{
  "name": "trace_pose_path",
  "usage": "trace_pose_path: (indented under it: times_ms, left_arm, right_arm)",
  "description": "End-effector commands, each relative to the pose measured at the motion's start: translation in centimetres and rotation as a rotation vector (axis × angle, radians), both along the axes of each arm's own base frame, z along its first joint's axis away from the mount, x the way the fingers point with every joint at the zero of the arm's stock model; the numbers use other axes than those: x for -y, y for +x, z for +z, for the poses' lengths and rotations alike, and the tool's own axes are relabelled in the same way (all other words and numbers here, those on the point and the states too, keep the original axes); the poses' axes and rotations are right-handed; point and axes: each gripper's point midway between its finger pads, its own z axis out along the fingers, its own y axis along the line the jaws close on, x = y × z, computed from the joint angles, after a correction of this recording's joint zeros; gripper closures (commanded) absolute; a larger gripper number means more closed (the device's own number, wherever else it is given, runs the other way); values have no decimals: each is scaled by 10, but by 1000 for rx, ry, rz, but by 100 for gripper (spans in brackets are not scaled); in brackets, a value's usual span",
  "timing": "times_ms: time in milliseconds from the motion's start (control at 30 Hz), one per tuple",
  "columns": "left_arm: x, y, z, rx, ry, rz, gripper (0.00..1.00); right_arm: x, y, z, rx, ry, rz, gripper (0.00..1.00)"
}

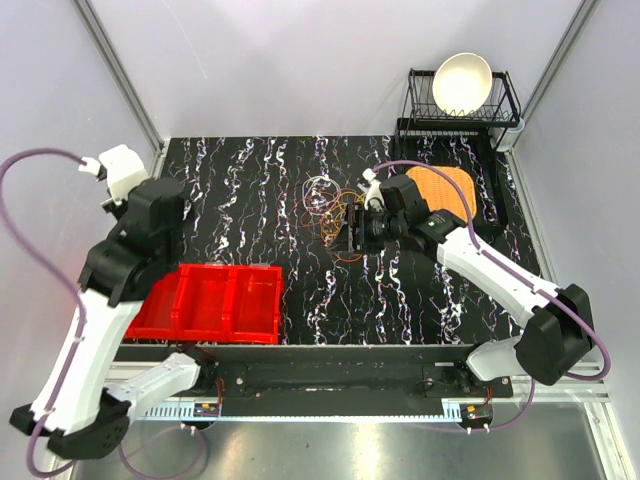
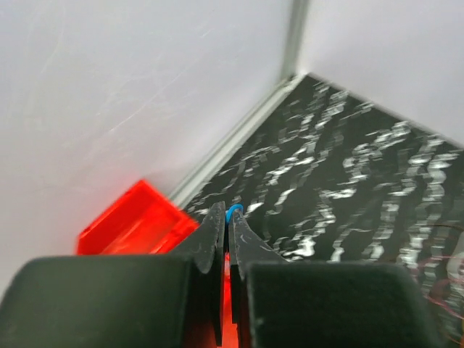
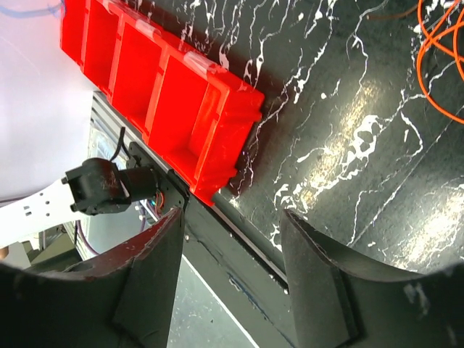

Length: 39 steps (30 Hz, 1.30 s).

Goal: Untangle the cables

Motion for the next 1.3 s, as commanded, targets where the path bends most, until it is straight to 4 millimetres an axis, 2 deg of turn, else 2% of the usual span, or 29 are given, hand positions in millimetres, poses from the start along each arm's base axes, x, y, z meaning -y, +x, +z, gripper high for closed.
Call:
trace_pose_path:
  times_ms: [0,67,133,167,200,267,433,667,867,1033,1100,1167,1267]
  left_arm:
    - [2,27,-24,-96,-44,-42,100]
    - [2,37,-18,-19,-79,-102,100]
    - [-8,40,-28,-68,-73,-60,100]
    - [-28,31,-37,-119,-80,44,100]
    - [-43,27,-29,-112,-73,129,100]
    - [-65,25,-34,-112,-114,223,100]
    - [-94,10,-20,1,-174,315,100]
    - [-126,-11,-20,44,-188,425,100]
    - [-145,-27,-48,-9,-193,526,100]
    - [-162,-49,-82,-22,-238,646,100]
    - [-164,-46,-98,-37,-285,640,100]
    - [-169,-47,-106,-30,-305,657,100]
    - [-176,-53,-107,-5,-307,692,100]
  right_arm:
    - [-1,-3,11,16,25,6,40]
    - [-2,-4,11,10,29,6,41]
    - [-2,-4,10,0,29,4,42]
    - [-2,-5,10,-3,30,5,42]
    - [-2,-5,9,-8,30,5,42]
    - [-3,-6,7,-17,29,6,43]
    - [-7,-5,5,-40,30,17,44]
    - [-14,-3,1,-72,36,37,47]
    - [-20,-3,-4,-108,40,58,48]
    - [-25,-3,-2,-120,50,87,49]
    - [-25,-3,-6,-131,44,90,49]
    - [-26,-3,-7,-138,41,97,49]
    - [-26,-4,-10,-143,37,100,50]
